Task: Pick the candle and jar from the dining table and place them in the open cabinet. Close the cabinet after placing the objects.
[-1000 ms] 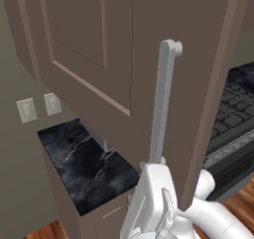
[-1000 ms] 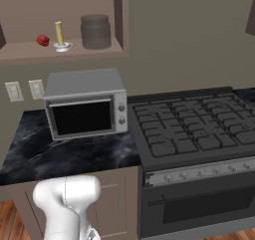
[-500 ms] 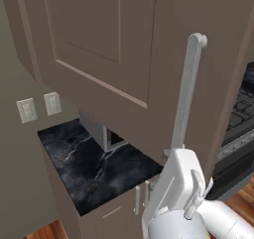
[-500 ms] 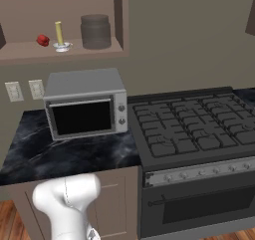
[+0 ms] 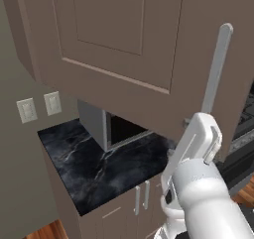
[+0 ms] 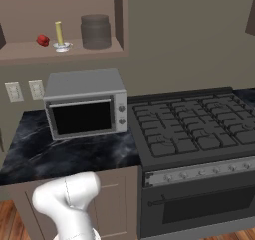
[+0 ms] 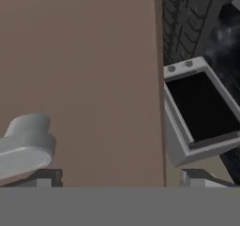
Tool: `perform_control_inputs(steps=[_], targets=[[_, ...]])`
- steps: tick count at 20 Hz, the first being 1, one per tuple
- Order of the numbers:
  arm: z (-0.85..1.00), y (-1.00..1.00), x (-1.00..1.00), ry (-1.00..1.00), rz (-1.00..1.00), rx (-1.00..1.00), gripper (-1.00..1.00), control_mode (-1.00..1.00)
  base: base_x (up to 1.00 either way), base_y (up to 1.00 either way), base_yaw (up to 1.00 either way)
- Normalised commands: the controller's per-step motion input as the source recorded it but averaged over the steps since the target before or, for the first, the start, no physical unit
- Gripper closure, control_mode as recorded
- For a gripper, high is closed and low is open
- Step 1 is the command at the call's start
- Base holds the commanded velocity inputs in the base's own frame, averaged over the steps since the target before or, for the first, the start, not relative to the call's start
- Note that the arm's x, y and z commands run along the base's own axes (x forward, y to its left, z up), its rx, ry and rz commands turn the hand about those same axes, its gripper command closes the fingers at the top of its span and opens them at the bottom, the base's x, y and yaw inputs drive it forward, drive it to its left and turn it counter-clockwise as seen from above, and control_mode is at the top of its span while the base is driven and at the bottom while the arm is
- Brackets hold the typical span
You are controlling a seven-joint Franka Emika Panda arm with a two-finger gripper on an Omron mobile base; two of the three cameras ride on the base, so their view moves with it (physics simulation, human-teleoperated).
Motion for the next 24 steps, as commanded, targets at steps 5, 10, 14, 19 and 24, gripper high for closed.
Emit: perform_control_inputs(steps=[5,10,14,19,24], targets=[[0.05,-0.57,1.0,0.0,0.0,0.0,-1.0,-1.0,0.0,0.0,0.0],[0.1,-0.45,0.99,0.0,0.0,0.0,-1.0,-1.0,0.0,0.0,0.0],[0.07,-0.32,0.89,0.0,0.0,0.0,-1.0,-1.0,0.0,0.0,0.0],[0.05,-0.21,0.77,0.0,0.0,0.0,-1.0,-1.0,0.0,0.0,0.0],[0.11,-0.21,0.67,0.0,0.0,0.0,-1.0,-1.0,0.0,0.0,0.0]])
